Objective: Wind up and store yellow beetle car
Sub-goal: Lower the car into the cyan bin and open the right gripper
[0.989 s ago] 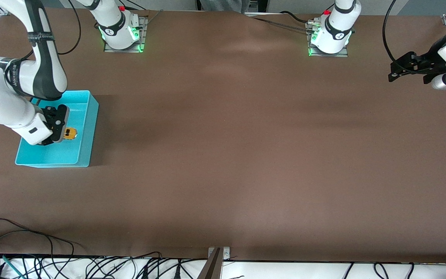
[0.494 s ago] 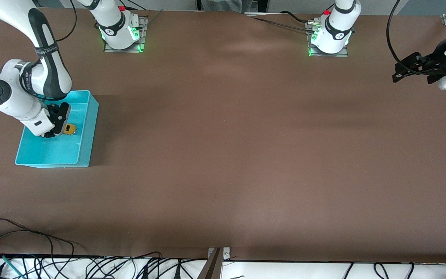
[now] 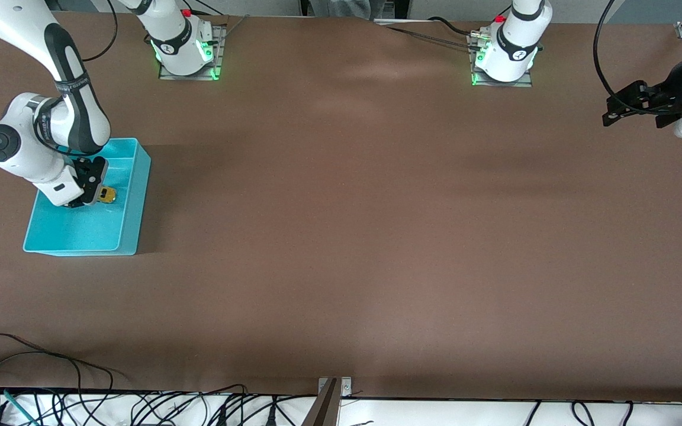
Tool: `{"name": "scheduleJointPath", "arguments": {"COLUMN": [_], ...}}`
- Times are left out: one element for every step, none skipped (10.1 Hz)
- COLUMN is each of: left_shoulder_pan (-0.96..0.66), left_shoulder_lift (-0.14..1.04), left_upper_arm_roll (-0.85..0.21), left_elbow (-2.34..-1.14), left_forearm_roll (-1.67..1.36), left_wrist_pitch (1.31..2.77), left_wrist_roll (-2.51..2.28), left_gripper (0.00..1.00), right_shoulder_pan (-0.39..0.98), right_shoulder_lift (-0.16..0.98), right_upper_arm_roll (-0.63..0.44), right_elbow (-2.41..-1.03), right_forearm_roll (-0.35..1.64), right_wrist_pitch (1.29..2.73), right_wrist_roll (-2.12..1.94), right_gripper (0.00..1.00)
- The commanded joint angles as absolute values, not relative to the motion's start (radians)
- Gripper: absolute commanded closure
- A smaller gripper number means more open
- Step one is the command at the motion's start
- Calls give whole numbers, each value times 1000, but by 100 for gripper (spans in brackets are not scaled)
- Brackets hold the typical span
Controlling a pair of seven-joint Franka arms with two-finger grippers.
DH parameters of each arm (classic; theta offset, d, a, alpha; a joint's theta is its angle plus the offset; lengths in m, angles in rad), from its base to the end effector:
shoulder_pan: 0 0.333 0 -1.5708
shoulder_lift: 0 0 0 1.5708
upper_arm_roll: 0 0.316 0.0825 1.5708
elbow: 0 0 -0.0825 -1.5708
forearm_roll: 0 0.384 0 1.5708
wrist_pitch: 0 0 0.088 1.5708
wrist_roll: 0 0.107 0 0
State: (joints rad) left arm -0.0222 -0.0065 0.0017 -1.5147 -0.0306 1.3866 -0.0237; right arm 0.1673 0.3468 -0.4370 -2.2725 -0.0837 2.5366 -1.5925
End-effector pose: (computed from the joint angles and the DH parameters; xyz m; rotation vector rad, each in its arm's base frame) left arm 0.5327 -0.0146 0.6391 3.1081 -0.0009 -0.1902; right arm 0.5107 -0.1454 0.2137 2.3274 1.9849 -0.2852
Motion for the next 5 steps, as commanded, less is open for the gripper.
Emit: {"name": "scheduleJointPath", "arguments": {"left_shoulder_pan": [-15,-15,-15,-15,-15], "left_shoulder_lift": [-18,-18,-18,-17,-18], "left_upper_arm_roll": [0,0,0,0,0], "left_elbow": [-1522,-1522,-1522,-1522,-1522], "left_forearm_roll": [-51,-51,-51,-49,-51], "left_wrist_pitch": [1378,1378,1378,1378,1378], "left_wrist_roll": [-28,-28,-28,-28,-28], "left_gripper": [0,0,0,0,0], "right_shoulder_pan": [161,161,164,173,175], "right_shoulder_lift": [351,327,278,228,207], "right_upper_arm_roll": [-428,-426,-426,-423,-425], "right_elbow": [-2284,-2280,-2284,-2290,-2292], "right_forearm_roll": [-43,-43,-43,-43,-43], "right_wrist_pitch": [2536,2478,2394,2328,2298], "right_wrist_roll": [-1614,-1615,-1602,-1595,-1597], "right_gripper": [100,100,100,100,100]}}
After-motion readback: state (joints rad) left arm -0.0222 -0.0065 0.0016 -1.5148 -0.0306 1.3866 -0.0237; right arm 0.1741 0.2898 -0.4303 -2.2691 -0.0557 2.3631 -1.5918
